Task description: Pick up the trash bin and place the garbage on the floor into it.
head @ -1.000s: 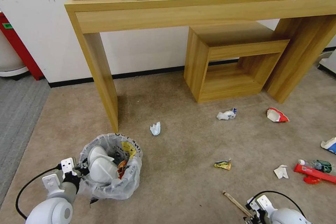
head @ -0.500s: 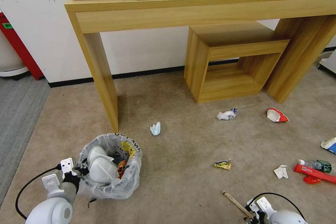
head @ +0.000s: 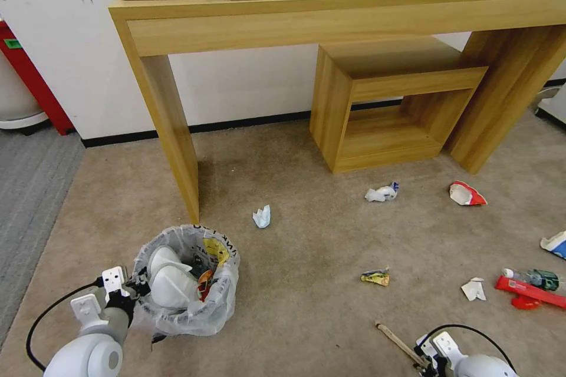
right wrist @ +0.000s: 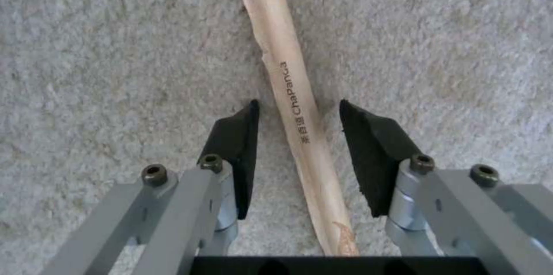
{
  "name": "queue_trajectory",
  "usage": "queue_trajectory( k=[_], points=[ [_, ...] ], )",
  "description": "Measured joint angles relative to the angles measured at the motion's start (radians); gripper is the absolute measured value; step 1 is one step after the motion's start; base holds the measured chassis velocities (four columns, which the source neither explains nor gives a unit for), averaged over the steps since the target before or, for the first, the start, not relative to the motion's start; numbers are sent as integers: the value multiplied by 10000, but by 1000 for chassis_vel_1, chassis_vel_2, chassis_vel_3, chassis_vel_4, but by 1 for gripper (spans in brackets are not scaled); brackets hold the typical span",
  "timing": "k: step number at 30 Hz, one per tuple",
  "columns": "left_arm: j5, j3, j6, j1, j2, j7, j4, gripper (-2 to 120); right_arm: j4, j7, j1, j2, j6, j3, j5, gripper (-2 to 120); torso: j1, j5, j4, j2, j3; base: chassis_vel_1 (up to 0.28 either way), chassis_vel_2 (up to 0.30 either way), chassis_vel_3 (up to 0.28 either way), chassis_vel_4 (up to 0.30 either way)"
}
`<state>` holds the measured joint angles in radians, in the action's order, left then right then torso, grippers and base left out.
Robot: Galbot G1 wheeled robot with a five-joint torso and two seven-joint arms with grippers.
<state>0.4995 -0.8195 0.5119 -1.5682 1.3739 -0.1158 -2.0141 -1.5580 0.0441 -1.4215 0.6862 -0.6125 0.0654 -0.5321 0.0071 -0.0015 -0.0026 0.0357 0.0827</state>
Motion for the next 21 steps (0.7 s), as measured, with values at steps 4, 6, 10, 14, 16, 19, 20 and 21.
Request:
queue_trajectory(
  k=[4,6,10,14,16,19,20,21],
  points=[
    [0,-7,-10,-24,-7,0,-22,1,7,-8,-24,12,41,6,38,37,0,0,0,0,0,0,0,0,0],
    [-3,-6,-10,-24,3,0,-23,1,-11,-21,-52,0,62,18,46,33,0,6,0,0,0,0,0,0,0],
    [-25,16,-10,-5,39,0,-23,1,-49,-45,-77,-44,90,27,43,25,0,17,2,0,0,0,0,0,0],
    [-34,23,-11,17,44,0,-22,1,-89,-34,-80,-167,107,98,54,13,0,11,2,-1,1,0,0,0,0],
    [-35,23,-10,25,44,-1,-21,1,-109,-35,-79,-182,107,104,52,8,0,12,2,-1,0,0,0,0,0],
    [-34,27,-11,37,43,-6,8,1,-209,-34,-87,-229,107,123,41,4,0,10,2,-1,1,0,0,0,0],
    [-34,27,-11,37,43,-6,8,1,-209,-34,-87,-229,107,123,41,4,0,10,2,-1,1,0,0,0,0],
    [-34,27,-10,44,43,-8,11,1,-215,-33,-87,-231,105,126,37,3,0,10,2,-1,0,0,0,0,0]
  ],
)
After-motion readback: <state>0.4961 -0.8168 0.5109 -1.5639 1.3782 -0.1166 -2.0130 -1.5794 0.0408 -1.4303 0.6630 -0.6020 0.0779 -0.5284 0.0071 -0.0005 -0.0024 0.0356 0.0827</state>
